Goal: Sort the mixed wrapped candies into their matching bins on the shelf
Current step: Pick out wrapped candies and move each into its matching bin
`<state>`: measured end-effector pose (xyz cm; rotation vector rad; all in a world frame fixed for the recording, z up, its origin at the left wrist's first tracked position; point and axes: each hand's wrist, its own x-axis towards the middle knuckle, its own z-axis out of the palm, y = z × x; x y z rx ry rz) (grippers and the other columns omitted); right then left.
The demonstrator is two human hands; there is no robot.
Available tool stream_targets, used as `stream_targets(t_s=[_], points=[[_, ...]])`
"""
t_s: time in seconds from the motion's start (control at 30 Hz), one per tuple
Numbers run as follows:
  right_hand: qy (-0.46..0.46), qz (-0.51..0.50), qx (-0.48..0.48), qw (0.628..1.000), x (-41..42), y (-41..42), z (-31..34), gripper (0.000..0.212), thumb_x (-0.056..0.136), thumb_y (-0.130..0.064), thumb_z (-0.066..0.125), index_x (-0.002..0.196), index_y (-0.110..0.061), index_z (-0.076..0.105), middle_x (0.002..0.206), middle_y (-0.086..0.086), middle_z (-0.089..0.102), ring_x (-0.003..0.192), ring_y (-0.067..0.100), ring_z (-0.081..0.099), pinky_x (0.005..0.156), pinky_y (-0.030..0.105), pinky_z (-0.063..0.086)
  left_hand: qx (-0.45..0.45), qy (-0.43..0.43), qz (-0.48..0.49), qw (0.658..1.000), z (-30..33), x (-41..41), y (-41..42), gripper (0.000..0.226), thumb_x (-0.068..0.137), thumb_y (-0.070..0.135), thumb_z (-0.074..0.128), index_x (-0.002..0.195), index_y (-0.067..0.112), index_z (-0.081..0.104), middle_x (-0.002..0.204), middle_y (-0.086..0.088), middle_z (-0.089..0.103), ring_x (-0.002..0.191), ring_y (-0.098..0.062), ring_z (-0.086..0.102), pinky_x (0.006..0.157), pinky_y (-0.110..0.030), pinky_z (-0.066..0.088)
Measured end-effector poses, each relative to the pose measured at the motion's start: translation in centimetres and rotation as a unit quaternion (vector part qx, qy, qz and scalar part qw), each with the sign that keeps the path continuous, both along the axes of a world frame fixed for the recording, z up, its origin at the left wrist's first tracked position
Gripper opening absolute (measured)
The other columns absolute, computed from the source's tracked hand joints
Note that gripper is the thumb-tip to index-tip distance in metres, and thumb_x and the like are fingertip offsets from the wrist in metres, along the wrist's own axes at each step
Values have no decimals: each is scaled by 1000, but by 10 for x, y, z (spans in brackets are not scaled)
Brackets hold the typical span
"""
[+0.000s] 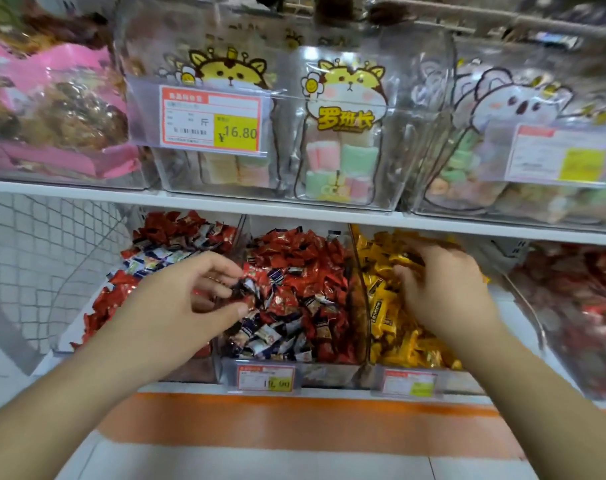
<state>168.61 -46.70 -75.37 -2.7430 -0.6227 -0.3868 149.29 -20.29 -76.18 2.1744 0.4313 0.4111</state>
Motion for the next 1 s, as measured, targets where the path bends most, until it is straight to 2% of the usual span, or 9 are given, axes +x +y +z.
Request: stream_targets(t_s=[0.1, 0.23, 0.3, 0.37, 0.5, 0.57, 0.73, 0.9, 1.0], points=[[39, -9, -10, 999, 2, 3, 1, 52, 90, -35, 73, 139, -24, 62, 117, 12, 73, 115, 40, 61, 98, 46, 53, 62, 22, 21, 998, -1, -6, 19, 32, 81, 25, 86, 100, 43, 67, 97, 27, 67, 88, 3, 66, 80, -25, 55], [55, 85, 20, 995, -21, 29, 1, 52, 96, -31, 67, 146, -24, 55, 132, 8, 64, 129, 31, 52, 107, 37, 43, 87, 32, 55, 994, 1, -14, 60, 30, 88, 4, 77, 97, 31, 69, 91, 9, 71, 81, -4, 67, 79, -24, 56], [52, 156, 24, 986, -39, 45, 0, 51, 95, -27, 69, 145, -28, 56, 137, 0, 61, 132, 23, 52, 110, 27, 37, 122, 73, 66, 988, 0, -23, 82, 23, 90, 7, 74, 93, 30, 69, 86, 8, 72, 77, -4, 67, 81, -30, 56], [57, 231, 28, 971, -56, 60, -3, 52, 95, -24, 70, 145, -32, 56, 142, -13, 56, 138, 11, 47, 112, 16, 26, 159, 134, 54, 977, -4, -33, 98, 18, 91, 11, 72, 90, 30, 72, 83, 10, 72, 74, 0, 66, 79, -28, 55], [84, 345, 26, 934, -80, 86, -17, 53, 96, -24, 67, 146, -37, 54, 148, -21, 49, 142, 0, 39, 116, 18, 29, 183, 232, 1, 955, -14, -43, 110, 27, 88, 7, 68, 88, 32, 77, 79, 15, 73, 74, 0, 68, 75, -27, 57], [94, 378, 33, 920, -88, 97, -23, 53, 97, -22, 67, 145, -39, 54, 147, -25, 47, 142, -6, 34, 114, 10, 22, 170, 266, -18, 949, -18, -42, 112, 37, 88, 0, 63, 90, 33, 78, 82, 16, 74, 76, 1, 69, 76, -25, 59], [102, 400, 53, 909, -95, 115, -33, 53, 96, -17, 69, 142, -40, 56, 143, -29, 49, 140, -11, 32, 113, 6, 19, 160, 323, -34, 932, -26, -34, 120, 49, 84, -7, 57, 97, 34, 81, 86, 19, 74, 74, 7, 67, 71, -12, 55], [112, 398, 47, 909, -94, 113, -35, 52, 97, -18, 68, 143, -39, 56, 143, -27, 50, 137, -12, 34, 109, 1, 18, 190, 355, -12, 915, -38, -23, 123, 47, 80, -8, 55, 90, 30, 81, 88, 9, 77, 82, -8, 73, 80, -30, 63], [113, 393, 51, 911, -92, 108, -35, 51, 98, -19, 66, 143, -40, 56, 142, -29, 49, 134, -18, 28, 108, -2, 16, 207, 367, 13, 907, -43, -16, 118, 46, 81, -9, 57, 83, 31, 79, 93, 3, 74, 85, -18, 73, 80, -33, 63]])
